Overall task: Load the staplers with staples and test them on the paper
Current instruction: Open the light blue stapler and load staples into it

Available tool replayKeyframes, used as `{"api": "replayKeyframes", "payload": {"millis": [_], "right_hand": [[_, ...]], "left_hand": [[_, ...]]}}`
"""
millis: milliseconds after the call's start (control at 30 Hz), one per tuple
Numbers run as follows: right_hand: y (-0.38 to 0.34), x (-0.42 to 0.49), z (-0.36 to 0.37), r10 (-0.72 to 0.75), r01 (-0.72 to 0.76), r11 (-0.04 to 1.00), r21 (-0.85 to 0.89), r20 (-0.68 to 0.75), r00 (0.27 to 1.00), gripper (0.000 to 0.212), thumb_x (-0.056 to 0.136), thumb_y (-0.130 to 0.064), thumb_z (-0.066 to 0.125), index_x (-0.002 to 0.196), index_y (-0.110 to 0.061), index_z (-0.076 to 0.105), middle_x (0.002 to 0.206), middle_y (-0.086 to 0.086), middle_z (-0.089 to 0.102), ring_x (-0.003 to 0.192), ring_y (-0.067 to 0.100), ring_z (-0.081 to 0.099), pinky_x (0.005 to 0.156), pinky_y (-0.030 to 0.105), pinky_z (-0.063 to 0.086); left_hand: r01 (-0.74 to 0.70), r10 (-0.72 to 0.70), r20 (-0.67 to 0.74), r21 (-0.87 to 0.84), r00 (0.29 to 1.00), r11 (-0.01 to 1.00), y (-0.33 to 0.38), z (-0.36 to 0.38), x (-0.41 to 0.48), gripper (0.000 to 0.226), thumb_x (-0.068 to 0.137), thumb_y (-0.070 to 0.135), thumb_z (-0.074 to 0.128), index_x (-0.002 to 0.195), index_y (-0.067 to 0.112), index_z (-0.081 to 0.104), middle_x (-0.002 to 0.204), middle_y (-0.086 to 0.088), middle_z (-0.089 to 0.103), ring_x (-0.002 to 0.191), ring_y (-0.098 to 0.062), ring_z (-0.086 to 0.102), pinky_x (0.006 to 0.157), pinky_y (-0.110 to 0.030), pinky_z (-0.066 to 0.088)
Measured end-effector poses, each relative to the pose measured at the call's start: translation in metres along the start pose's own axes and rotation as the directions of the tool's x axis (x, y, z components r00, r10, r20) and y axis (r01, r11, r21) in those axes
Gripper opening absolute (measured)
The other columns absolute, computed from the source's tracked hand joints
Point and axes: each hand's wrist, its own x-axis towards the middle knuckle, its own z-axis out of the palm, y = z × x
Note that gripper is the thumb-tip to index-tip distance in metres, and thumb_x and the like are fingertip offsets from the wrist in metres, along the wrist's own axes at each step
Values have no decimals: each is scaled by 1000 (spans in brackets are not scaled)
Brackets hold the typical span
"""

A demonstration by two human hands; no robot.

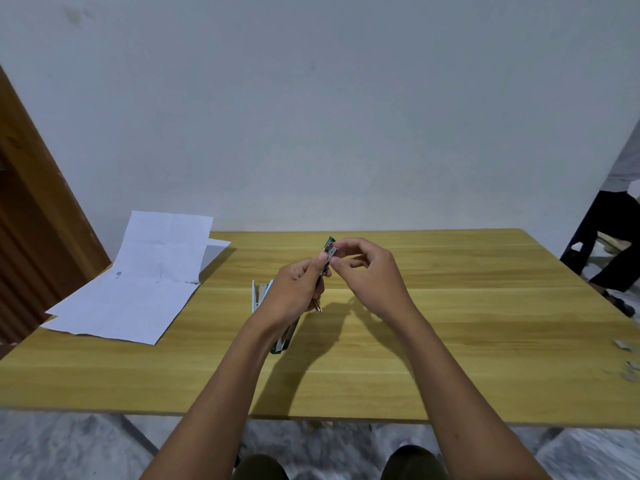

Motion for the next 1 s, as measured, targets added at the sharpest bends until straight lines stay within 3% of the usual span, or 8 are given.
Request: {"api": "replayKeyframes", "payload": {"millis": [133, 300, 533, 633, 700, 800, 900, 1000], "right_hand": [[1, -3, 3, 84, -86, 984, 153, 21, 996, 17, 88, -10, 72, 103, -16, 67, 96, 1, 69, 66, 3, 68, 59, 13, 48], [4, -2, 7, 90, -80, 982, 171, -56, 994, 6, 91, -12, 69, 94, -18, 69, 81, -7, 71, 60, 2, 65, 55, 15, 46], [5, -8, 15, 42, -21, 994, 108, -192, 981, 12, 93, -14, 66, 86, -22, 71, 69, -10, 70, 63, 5, 68, 57, 20, 50], [5, -8, 16, 135, -103, 979, 174, -185, 973, 16, 96, -16, 61, 86, -23, 71, 74, -9, 72, 70, 9, 70, 61, 25, 50], [5, -7, 15, 310, -223, 879, 421, -149, 939, 18, 98, -17, 54, 92, -17, 71, 85, -2, 73, 78, 14, 72, 66, 27, 52], [8, -3, 15, 545, -320, 531, 785, -27, 838, 22, 100, -17, 48, 102, -8, 67, 101, 8, 72, 91, 22, 71, 78, 34, 55], [4, 2, 28, 574, -318, 324, 891, 82, 815, 35, 104, -21, 36, 121, -2, 61, 120, 14, 66, 105, 24, 64, 100, 37, 47], [-8, 5, 40, 510, -288, 252, 924, 126, 851, 46, 109, -29, 22, 131, -4, 53, 126, 15, 62, 120, 23, 57, 101, 33, 44]], "left_hand": [[-46, 46, -8, 13, 999, 999, -1, 0, -2, 43, 101, 43, 46, 71, 16, 59, 54, 3, 40, 56, -20, 33, 53, -29, 28], [-67, 67, -21, 1, 998, 998, -2, 2, -2, 42, 101, 42, 46, 74, 14, 59, 56, -3, 38, 57, -21, 32, 53, -29, 29], [-75, 75, -40, 8, 996, 997, -1, 6, 0, 41, 101, 41, 46, 73, 15, 61, 63, -14, 38, 62, -27, 33, 59, -35, 29], [-67, 69, -72, 33, 995, 997, -3, 6, 0, 41, 100, 43, 48, 75, 13, 60, 60, -12, 41, 56, -21, 37, 55, -30, 35], [-73, 79, -131, 47, 988, 996, -2, 5, 1, 40, 100, 42, 49, 76, 11, 60, 56, -4, 41, 48, -15, 37, 48, -24, 37], [-175, 209, -258, 147, 943, 973, -2, 4, 2, 36, 100, 37, 50, 79, 11, 62, 54, -1, 41, 48, -11, 36, 48, -24, 33], [-271, 319, -41, 432, 947, 860, -9, 9, -1, 27, 99, 31, 54, 78, 16, 61, 52, 10, 47, 48, -4, 41, 50, -22, 32], [-272, 281, 40, 404, 959, 873, -13, 11, -1, 28, 99, 27, 55, 76, 11, 60, 57, 5, 53, 51, -4, 43, 52, -26, 36]]}}
